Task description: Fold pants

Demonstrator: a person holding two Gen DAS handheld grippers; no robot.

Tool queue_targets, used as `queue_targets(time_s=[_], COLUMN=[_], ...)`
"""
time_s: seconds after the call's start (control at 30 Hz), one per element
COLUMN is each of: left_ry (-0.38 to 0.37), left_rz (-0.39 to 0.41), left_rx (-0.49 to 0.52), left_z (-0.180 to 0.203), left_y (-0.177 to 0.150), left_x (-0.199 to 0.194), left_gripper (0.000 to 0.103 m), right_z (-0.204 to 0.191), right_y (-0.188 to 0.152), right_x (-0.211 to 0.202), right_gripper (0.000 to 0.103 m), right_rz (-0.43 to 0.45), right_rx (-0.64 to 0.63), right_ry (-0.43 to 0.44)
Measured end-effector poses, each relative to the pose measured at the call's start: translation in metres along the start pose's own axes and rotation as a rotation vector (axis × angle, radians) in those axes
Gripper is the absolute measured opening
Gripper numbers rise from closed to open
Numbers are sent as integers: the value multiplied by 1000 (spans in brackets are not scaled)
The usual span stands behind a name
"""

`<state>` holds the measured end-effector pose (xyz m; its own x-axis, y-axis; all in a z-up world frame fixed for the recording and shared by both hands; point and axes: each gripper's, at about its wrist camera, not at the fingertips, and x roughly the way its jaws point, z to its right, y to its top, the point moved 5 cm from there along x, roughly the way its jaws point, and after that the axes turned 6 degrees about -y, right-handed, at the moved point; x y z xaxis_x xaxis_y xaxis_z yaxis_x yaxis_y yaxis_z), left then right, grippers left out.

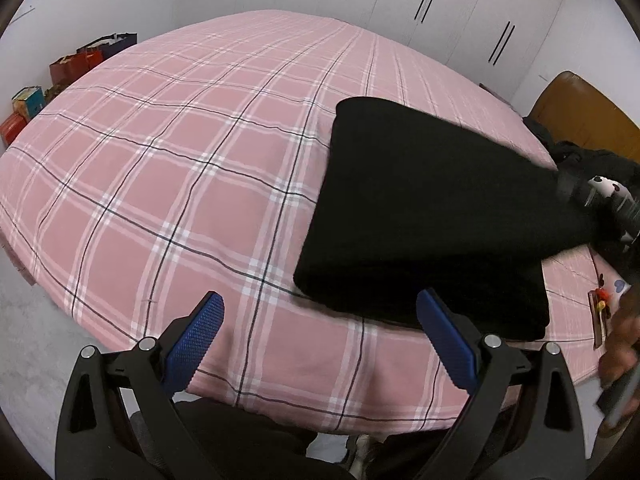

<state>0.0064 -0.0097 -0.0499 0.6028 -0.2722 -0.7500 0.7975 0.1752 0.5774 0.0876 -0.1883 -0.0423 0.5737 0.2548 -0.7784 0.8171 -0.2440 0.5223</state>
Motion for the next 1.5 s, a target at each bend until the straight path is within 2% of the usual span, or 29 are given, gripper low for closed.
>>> queue_targets(time_s=[0.07,0.13,0.23,0.3,0.33,0.43,0.47,0.53,0.67,0.7,0.77,0.87,0.97,1.07,1.17,1.2,1.23,1.27,1.3,1.33,1.37,1.4,1.43,1.5], left_ry=[0,-2,-2,-2,-5,-6,-5,-1,2,2,1,-3,-4,-16,-13,-5,7,20,25,25,23,20,12,3], left_rz=[-2,-1,4,1,-4,-4,-2,0,1,-1,-7,-17,5,-5,-14,-8,-1,6,8,7,6,6,8,7], left_rx=[13,27,34,32,31,43,48,55,59,59,53,48,22,-43,-54,-38,-21,-1,11,24,31,35,40,41], left_z=[3,7,9,10,11,14,15,17,17,17,16,15,11,5,5,7,9,12,13,14,15,15,16,18], left_y=[0,-2,-3,-3,-3,-4,-5,-5,-5,-4,-3,-1,6,9,7,7,6,5,4,3,3,3,3,4], left_x=[1,-1,-3,-2,0,0,0,0,0,0,3,5,4,9,12,11,10,8,8,8,8,8,9,10], left_gripper=[95,95,95,95,95,95,95,95,95,95,95,95,95,95,95,95,95,95,95,95,95,95,95,95], right_z=[22,33,35,35,33,40,50,44,24,26,40,47,26,-26,-60,-58,-48,-30,-7,8,11,6,-10,-47], right_y=[-23,-32,-28,-21,-17,-13,-4,-2,5,0,-14,-19,-15,1,14,19,22,25,32,37,39,42,42,32], right_x=[28,23,5,7,13,25,22,29,-5,-4,10,-17,-45,-42,-7,18,38,56,67,64,58,45,32,26], right_gripper=[32,37,37,45,59,61,53,17,16,17,29,30,29,28,25,25,25,9,2,0,0,2,11,11], right_rz=[-121,-90,-15,-22,-37,-55,-67,-102,-1,1,-46,30,85,54,-47,-85,-110,-126,-133,-136,-130,-96,-67,-98], right_rx=[44,136,192,187,178,154,155,153,84,62,37,136,127,-11,-97,-117,-113,-78,38,158,209,215,158,36], right_ry=[-62,22,41,48,34,33,43,56,44,4,-129,-76,14,116,160,111,27,-60,-20,20,40,70,89,143])
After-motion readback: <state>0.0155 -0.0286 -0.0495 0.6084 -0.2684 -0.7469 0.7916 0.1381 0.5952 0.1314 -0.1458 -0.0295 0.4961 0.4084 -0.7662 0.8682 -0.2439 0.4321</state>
